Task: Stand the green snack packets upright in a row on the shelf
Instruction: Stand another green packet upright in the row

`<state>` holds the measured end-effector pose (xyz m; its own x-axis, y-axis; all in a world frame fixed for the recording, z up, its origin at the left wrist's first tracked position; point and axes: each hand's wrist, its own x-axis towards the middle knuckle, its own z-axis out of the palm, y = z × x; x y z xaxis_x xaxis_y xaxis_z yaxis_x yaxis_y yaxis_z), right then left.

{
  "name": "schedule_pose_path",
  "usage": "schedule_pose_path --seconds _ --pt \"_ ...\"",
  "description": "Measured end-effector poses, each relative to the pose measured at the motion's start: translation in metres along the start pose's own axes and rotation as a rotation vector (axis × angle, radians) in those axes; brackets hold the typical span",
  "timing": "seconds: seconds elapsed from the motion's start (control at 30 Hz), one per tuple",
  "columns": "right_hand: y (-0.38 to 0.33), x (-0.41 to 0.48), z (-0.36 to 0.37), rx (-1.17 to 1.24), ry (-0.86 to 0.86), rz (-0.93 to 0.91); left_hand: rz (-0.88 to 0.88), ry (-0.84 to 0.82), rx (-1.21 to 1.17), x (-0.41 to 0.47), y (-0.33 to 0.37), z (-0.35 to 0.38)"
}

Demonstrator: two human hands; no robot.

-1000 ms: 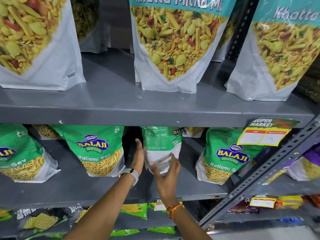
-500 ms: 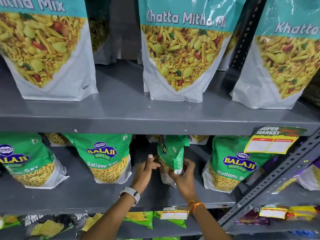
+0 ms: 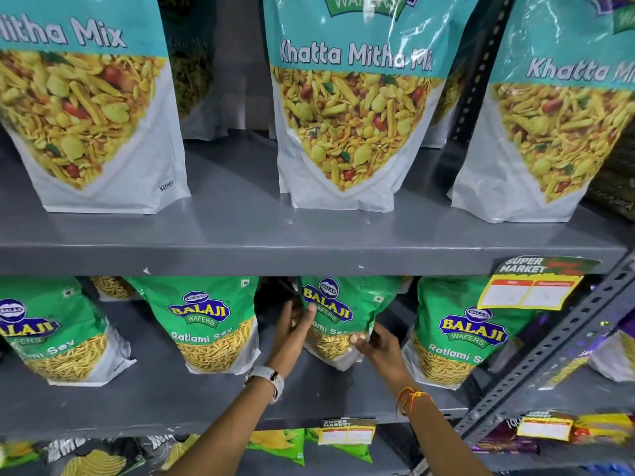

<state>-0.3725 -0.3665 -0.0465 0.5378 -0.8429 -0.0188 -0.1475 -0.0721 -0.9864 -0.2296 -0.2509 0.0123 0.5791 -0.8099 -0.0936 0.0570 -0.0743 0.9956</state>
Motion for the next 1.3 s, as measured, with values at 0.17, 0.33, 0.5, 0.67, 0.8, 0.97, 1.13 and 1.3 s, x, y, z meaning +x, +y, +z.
schedule_pose_path --seconds 0.17,0.33,0.5,0.67,0.8,0.97,1.13,1.3 --pt "0.001 0.012 0.007 -0.057 0.077 -0.001 0.072 0.034 0.073 -0.006 -0.022 0.002" --pt "0.002 0.019 0.004 0.007 -0.033 0.045 0.11 0.095 0.195 0.003 -0.033 -0.009" --pt "0.009 0.021 -0.006 0.129 -0.211 0.114 -0.046 -0.183 0.316 0.032 -0.04 -0.029" --pt "0.009 0.037 -0.001 0.095 -0.208 0.144 -0.026 -0.285 0.297 0.042 -0.04 -0.024" --pt "0.011 0.039 0.001 0.073 -0.165 0.125 -0.029 -0.173 0.261 0.05 -0.055 -0.028" --pt "0.013 0.028 0.001 0.01 -0.12 0.096 -0.012 -0.129 0.282 0.042 -0.058 -0.028" --pt "0.013 0.011 0.001 -0.016 -0.111 0.085 0.006 -0.134 0.291 0.027 -0.057 -0.028" --pt "0.015 -0.006 0.001 -0.014 -0.107 0.092 -0.008 -0.173 0.276 0.014 -0.063 -0.031"
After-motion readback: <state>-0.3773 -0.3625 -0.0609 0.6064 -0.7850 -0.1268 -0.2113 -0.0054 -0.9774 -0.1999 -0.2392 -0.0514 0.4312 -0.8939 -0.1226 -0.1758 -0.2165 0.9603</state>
